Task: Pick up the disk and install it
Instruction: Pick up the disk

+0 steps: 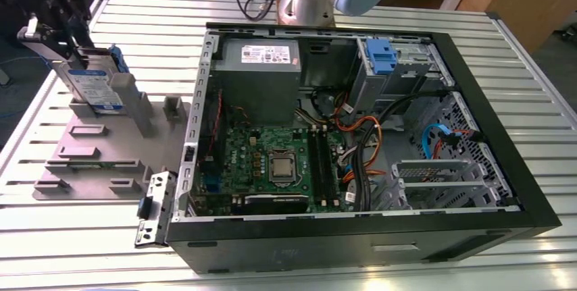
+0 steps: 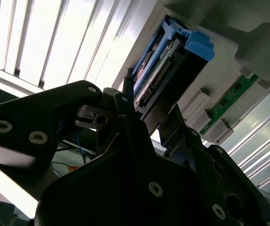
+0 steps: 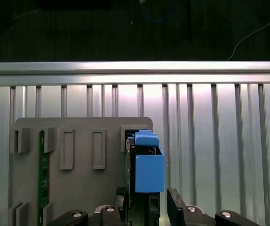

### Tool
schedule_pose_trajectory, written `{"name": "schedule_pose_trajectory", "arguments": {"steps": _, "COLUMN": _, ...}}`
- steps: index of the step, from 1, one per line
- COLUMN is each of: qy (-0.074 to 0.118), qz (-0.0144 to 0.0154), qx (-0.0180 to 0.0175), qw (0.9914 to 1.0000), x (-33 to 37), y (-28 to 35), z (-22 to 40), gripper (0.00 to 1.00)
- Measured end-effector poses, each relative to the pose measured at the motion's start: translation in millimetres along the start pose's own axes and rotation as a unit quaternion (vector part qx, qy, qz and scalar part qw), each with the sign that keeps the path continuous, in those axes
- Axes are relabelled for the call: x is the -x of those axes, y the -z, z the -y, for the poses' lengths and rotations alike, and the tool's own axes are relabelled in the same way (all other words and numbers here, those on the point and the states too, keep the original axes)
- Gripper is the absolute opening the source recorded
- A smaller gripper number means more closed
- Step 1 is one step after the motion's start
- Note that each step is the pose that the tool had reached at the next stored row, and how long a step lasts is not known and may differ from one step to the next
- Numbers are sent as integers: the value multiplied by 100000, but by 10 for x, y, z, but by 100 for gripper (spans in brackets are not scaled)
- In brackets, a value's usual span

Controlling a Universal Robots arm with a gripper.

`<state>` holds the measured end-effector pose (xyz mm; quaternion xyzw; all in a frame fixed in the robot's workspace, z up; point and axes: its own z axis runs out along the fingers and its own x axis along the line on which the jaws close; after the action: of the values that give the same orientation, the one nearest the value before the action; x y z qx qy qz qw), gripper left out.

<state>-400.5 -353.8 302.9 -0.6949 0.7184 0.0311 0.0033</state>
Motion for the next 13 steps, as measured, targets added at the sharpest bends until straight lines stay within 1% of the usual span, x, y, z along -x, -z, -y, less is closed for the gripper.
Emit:
{"name": "schedule_pose_trajectory", "arguments": {"steps": 5, "qy": 6, "qz": -3, "qx": 4, "qw": 100000, "x": 0, "y": 0, "z": 15, "gripper": 47}}
{"name": "schedule_pose_trajectory", "arguments": {"steps": 13, "qy": 14, "qz": -9, "qx": 10, "qw": 100000, "x": -8, "y": 0, "z": 20, "gripper": 47}}
